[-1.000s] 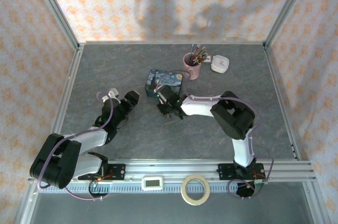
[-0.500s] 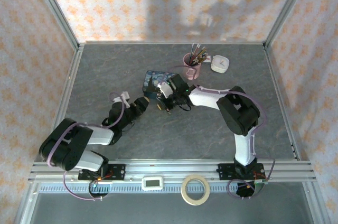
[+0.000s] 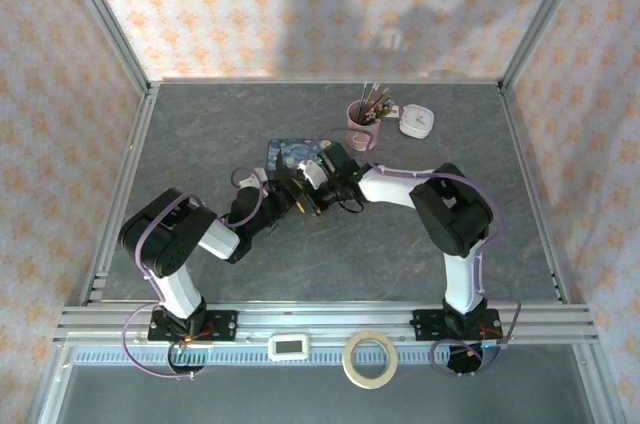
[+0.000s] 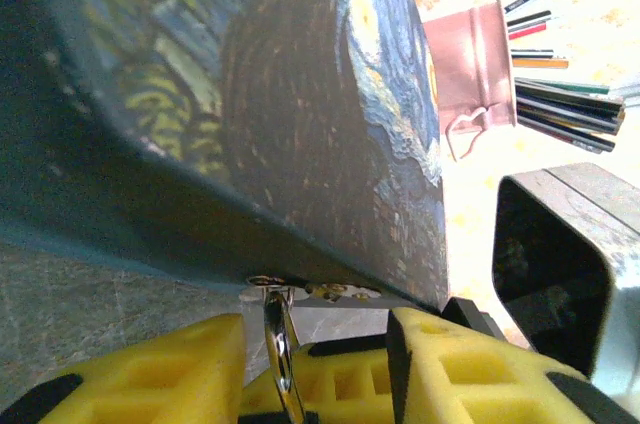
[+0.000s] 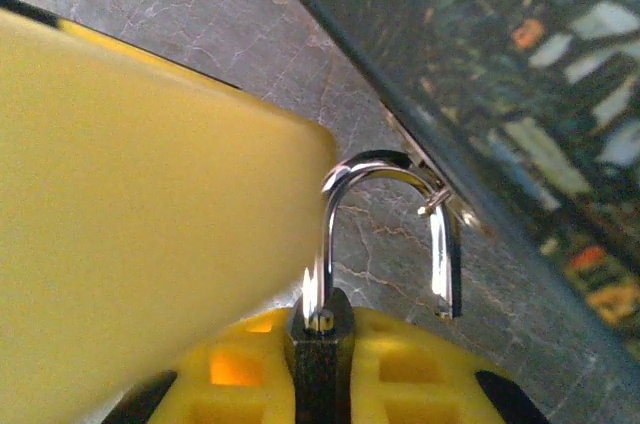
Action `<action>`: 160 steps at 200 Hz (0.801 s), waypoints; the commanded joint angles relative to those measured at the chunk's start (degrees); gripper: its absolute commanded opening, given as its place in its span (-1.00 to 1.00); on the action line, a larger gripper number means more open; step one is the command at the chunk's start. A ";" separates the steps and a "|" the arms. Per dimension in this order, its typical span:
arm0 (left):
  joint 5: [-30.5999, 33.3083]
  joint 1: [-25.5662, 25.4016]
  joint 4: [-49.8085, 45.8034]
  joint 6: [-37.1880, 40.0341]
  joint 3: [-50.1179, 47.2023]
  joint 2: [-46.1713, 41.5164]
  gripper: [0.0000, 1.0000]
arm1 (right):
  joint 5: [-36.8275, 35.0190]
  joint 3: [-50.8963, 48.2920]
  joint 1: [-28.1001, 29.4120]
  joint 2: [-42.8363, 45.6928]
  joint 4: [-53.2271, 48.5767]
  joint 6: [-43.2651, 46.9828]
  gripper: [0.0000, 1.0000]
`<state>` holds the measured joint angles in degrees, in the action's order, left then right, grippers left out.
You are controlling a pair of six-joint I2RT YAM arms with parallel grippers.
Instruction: Unlock the padlock with the key
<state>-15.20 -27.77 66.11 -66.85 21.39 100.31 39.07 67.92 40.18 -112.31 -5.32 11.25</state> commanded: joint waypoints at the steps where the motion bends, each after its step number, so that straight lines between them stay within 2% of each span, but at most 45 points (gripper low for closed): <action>1: 2.84 -0.27 3.40 -0.77 1.35 1.44 -0.30 | 1.77 -1.43 0.07 2.36 1.53 0.81 -1.00; 16: 3.13 -0.31 2.87 -0.49 1.77 2.15 -0.38 | 2.12 -1.74 0.07 2.52 2.03 0.63 -1.00; 51: 3.13 -0.27 3.30 -0.13 2.25 3.78 -0.71 | 2.99 -2.09 0.07 2.72 2.68 0.27 -1.00; 109: 1.60 -0.33 3.99 -0.05 2.89 5.94 -0.71 | 3.80 -3.05 0.07 4.21 4.45 0.25 -1.00; 114: 1.63 -0.31 3.95 0.05 2.92 6.03 -0.74 | 3.96 -2.93 0.07 4.22 4.44 0.19 -1.00; 128: 1.49 -0.27 3.88 0.30 3.13 6.29 -1.00 | 4.35 -2.73 0.07 4.28 4.27 0.02 -1.00; 139: 1.56 -0.21 3.65 0.49 3.22 6.26 -1.00 | 4.21 -2.54 0.07 4.43 3.55 -0.07 -1.00; 146: 1.68 -0.18 3.45 0.74 3.30 6.09 -1.00 | 3.65 -2.59 0.07 4.67 2.96 -0.24 -0.90; 160: 2.08 -0.14 2.24 1.39 3.23 5.43 -1.00 | 2.67 -2.53 -0.06 5.63 1.39 -1.13 -0.55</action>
<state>-15.03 -28.14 69.78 -67.48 23.33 105.38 38.85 65.21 39.31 -111.28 -2.24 10.70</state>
